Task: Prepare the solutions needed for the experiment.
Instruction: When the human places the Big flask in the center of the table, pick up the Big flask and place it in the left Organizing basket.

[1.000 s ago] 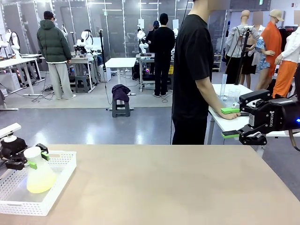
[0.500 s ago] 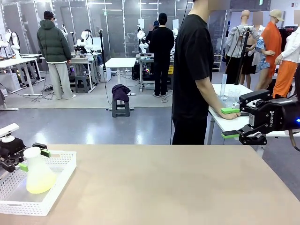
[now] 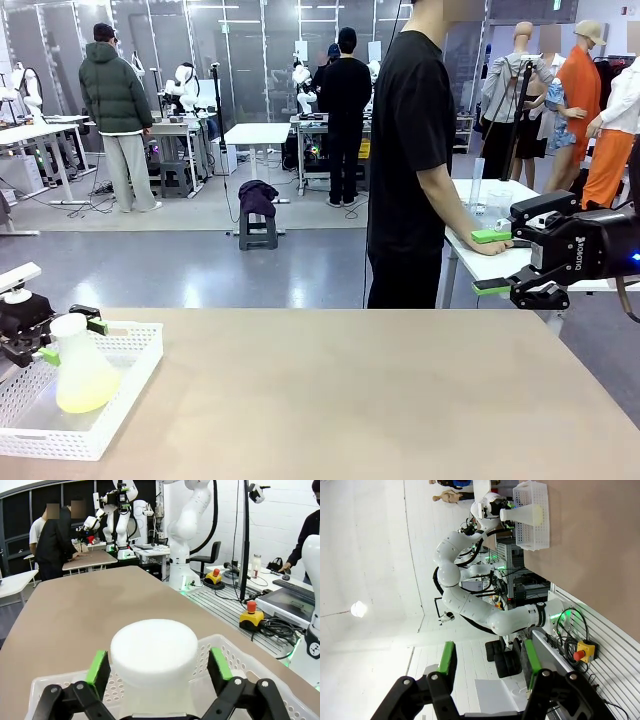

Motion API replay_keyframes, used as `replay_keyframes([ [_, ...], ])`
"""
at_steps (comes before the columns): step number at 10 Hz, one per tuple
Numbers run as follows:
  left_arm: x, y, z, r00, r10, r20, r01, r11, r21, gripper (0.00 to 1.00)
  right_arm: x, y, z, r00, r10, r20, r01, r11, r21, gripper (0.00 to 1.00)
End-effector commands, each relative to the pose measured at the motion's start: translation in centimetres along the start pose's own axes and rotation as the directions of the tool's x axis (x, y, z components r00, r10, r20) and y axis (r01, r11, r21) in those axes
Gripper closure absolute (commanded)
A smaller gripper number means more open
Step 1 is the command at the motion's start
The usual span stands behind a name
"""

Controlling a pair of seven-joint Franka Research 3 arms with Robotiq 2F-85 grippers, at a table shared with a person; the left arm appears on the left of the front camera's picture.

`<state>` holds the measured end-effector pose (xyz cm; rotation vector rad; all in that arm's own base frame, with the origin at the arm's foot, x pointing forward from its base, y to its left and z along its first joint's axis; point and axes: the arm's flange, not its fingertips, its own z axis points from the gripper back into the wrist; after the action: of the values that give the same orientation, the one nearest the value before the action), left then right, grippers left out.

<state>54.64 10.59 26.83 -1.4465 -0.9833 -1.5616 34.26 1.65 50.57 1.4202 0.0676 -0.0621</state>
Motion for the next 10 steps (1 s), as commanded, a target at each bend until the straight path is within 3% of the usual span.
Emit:
replay_keyframes([
  [1,0.0,0.0,-0.2,1.0,-0.014,-0.001,0.014,1.0,-0.007,0.0,0.0,0.0,0.1,1.0,0.008,-0.006,-0.008,1.0,-0.003,0.34],
  [4,0.0,0.0,0.0,1.0,0.0,0.0,0.0,1.0,0.0,0.0,0.0,0.0,0.1,1.0,0.008,-0.006,-0.008,1.0,-0.003,0.34],
  [5,0.7,-0.2,0.9,0.999,-0.025,0.03,0.025,1.0,0.001,0.0,0.0,0.0,0.1,1.0,0.008,-0.006,-0.008,1.0,-0.003,0.34],
  [10,2.3,-4.2,7.6,0.999,0.028,0.021,-0.031,0.991,0.131,0.0,0.0,0.0,0.1,1.0,0.008,-0.006,-0.008,1.0,-0.003,0.34],
])
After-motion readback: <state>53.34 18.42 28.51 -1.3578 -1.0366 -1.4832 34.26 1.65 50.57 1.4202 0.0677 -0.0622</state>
